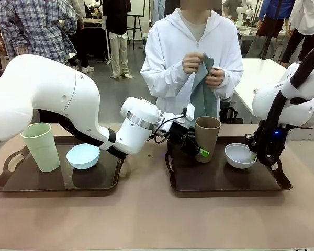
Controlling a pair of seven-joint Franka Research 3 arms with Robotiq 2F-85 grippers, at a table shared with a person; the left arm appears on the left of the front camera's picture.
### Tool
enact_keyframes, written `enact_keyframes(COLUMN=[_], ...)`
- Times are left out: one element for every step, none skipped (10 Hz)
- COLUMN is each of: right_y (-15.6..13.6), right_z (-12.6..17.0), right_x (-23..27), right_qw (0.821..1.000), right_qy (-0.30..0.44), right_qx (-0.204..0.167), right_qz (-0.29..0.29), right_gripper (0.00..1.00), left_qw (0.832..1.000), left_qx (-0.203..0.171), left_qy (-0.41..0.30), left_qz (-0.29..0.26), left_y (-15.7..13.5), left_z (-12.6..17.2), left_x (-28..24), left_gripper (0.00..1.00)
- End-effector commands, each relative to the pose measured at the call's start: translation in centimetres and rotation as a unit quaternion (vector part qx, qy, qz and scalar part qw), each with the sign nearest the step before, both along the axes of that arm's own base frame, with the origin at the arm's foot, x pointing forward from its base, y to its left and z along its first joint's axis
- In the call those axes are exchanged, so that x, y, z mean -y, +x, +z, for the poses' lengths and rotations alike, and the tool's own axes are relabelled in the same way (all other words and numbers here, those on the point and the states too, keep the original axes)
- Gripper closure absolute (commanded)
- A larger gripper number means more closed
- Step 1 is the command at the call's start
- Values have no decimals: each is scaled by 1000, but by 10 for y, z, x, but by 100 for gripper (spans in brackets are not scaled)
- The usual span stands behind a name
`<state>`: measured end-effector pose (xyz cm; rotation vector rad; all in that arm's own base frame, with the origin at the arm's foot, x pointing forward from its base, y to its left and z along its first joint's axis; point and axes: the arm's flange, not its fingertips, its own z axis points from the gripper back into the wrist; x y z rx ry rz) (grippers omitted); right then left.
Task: Set up a tray with a mat and arrange the tableware.
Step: Pick up the Picnic Bowl and Reusable plastic cup from the Handle tray in front of the human's position and hold them in the air.
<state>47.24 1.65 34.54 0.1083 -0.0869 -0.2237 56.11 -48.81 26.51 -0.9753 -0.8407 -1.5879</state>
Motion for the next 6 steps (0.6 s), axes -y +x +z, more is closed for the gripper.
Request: enact_keyframes(right_y=[2,2,-1,-14,-35,-61], right_z=[-5,-5,-1,14,41,78], right_x=[2,2,2,-2,-6,-4], right_qw=[1000,1000,1000,999,998,997], right_qy=[13,13,16,39,53,57], right_qx=[1,1,4,-5,-18,-7], right_qz=[3,2,2,17,36,47], right_gripper=[100,100,100,100,100,100], left_qw=[1000,1000,1000,1000,999,998], left_qx=[10,9,15,14,24,35], left_qy=[-11,-10,4,24,37,43], left_qz=[-3,-1,4,4,6,15], left_y=[2,1,-7,-21,-37,-58], left_z=[0,2,12,34,64,98], left_x=[-1,-2,-4,-9,-19,-30], left_gripper=[100,76,77,77,77,77])
